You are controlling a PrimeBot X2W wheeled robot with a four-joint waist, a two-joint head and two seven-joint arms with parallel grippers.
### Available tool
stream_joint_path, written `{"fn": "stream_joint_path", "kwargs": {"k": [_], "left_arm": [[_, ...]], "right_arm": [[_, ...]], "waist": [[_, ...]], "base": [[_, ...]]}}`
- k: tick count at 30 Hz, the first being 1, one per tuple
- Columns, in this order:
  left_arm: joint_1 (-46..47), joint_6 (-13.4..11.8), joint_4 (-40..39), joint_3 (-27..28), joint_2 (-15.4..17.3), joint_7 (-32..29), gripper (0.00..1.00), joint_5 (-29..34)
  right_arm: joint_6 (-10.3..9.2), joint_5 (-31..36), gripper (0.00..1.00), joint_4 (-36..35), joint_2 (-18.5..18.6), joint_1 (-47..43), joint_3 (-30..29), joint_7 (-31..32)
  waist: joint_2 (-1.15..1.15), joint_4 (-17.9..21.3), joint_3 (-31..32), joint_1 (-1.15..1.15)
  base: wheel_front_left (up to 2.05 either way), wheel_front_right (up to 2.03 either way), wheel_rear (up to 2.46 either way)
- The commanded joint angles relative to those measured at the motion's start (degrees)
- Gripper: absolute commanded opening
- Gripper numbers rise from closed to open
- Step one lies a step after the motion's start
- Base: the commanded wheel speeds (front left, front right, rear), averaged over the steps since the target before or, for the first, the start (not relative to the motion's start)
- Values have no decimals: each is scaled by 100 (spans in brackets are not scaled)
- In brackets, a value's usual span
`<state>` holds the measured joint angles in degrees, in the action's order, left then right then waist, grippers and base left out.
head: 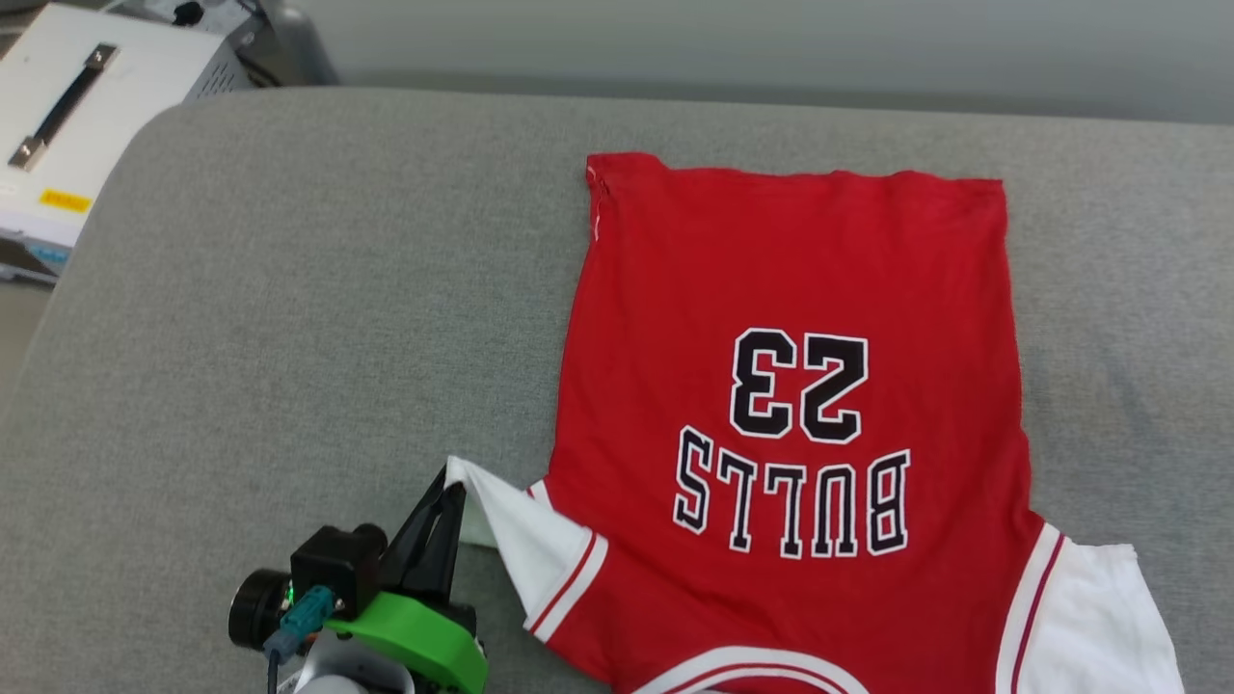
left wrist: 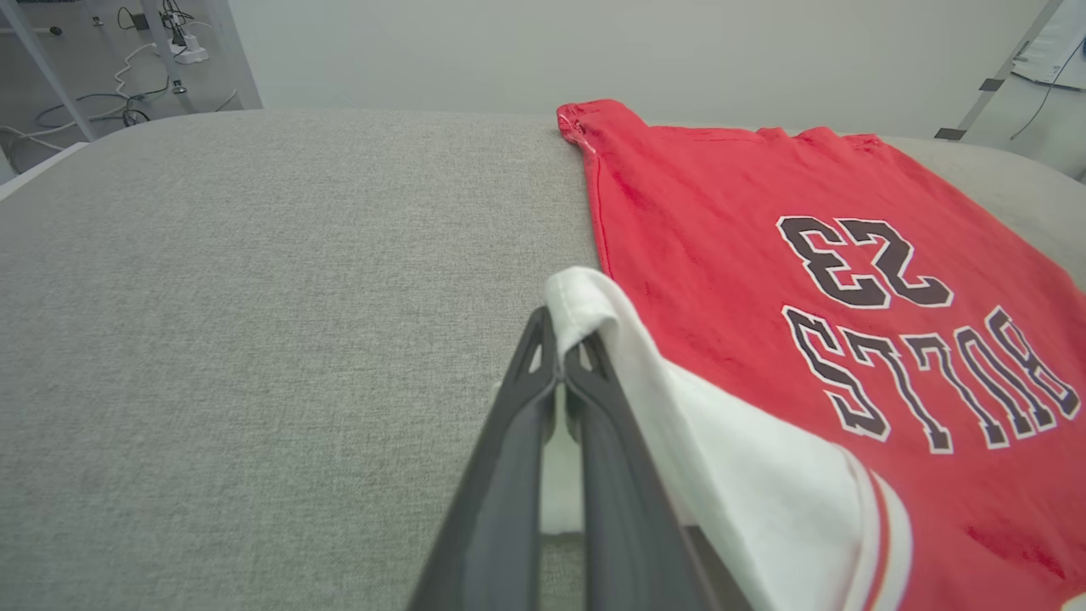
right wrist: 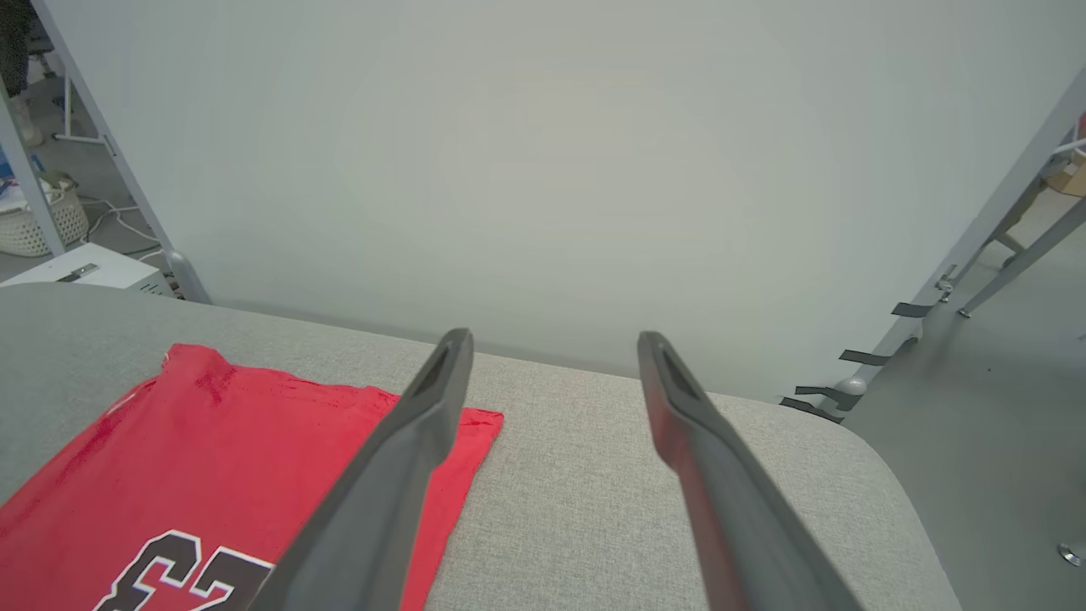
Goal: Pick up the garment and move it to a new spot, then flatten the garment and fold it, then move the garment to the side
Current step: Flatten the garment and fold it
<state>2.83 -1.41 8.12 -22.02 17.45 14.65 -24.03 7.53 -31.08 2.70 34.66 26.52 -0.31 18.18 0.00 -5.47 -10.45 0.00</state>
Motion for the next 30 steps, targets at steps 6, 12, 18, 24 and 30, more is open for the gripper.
{"fn": "stream_joint_path", "kwargs": {"k": [6, 12, 18, 24, 30], "left_arm": [[368, 77, -261, 82, -358, 35, 0, 205], [592, 229, -391, 212, -709, 35, 0, 395], [698, 409, -499, 418, -1030, 35, 0, 579], [787, 582, -503, 560, -1244, 35, 0, 732], [806, 683, -447, 689, -1369, 35, 0, 813]], "right_arm": [[-4, -413, 100, 586, 507, 1416, 970, 1744], [-4, -737, 100, 1313, 686, 2337, 1412, 3241], [-4, -554, 100, 1813, 553, 2990, 1585, 3794], [-4, -264, 100, 2301, 443, 3038, 1815, 3746], [-4, -354, 71, 2636, 420, 2757, 1981, 3855]], "waist": [[0, -672, -1277, 0], [0, -924, -1804, 0], [0, -1051, -2270, 0], [0, -1157, -2543, 0], [0, -1156, -2533, 0]], "base": [[0, 0, 0], [0, 0, 0], [0, 0, 0], [0, 0, 0], [0, 0, 0]]}}
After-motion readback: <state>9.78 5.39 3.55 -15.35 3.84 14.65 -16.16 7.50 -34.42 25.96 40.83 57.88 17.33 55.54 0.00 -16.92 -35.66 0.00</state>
